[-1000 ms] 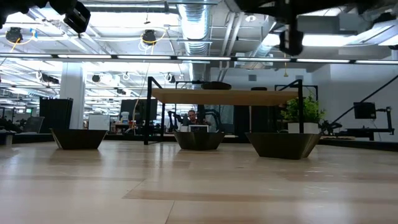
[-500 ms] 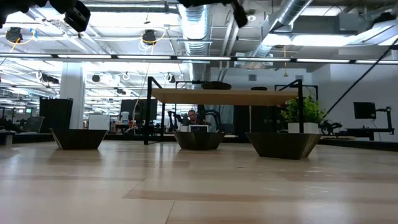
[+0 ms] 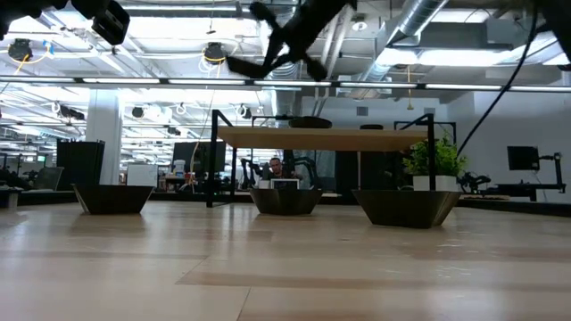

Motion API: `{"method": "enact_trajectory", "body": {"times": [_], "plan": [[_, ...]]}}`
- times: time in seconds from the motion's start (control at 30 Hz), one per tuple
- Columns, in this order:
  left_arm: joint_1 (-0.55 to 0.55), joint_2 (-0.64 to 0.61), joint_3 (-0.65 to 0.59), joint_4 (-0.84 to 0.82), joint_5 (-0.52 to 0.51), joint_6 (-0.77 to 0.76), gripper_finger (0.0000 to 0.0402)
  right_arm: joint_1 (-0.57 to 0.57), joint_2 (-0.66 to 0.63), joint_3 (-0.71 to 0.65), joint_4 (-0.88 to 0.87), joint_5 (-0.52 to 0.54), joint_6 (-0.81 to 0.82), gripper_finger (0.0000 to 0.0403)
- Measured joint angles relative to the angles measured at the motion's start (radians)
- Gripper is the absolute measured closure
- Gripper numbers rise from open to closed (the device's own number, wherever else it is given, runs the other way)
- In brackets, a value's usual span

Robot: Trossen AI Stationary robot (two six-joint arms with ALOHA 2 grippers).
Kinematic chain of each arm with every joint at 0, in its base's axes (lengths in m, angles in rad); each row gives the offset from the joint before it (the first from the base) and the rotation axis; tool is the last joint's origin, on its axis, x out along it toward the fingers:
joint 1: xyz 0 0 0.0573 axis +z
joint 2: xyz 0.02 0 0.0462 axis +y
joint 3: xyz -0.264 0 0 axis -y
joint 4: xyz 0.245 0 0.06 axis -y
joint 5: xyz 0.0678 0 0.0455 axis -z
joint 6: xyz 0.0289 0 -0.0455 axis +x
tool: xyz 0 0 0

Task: Pick & Place Mini shaped plates
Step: Put the distorted square plate on the shelf

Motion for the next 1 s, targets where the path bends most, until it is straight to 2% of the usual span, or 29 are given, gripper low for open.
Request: {"method": "enact_trajectory", "body": {"times": [0.13,0.53,1.0], "plan": [[0.000,0.000,0.000,0.003,0.000,0.000,0.0261,-0.016,0.047,-0.002,-0.024,-0.060,0.075,0.0403],[0.000,0.000,0.000,0.007,0.000,0.000,0.0261,-0.027,0.066,-0.001,-0.100,-0.038,0.243,0.0403],[0.000,0.000,0.000,0.007,0.000,0.000,0.0261,-0.065,0.066,-0.001,-0.098,-0.016,0.296,0.0403]]}}
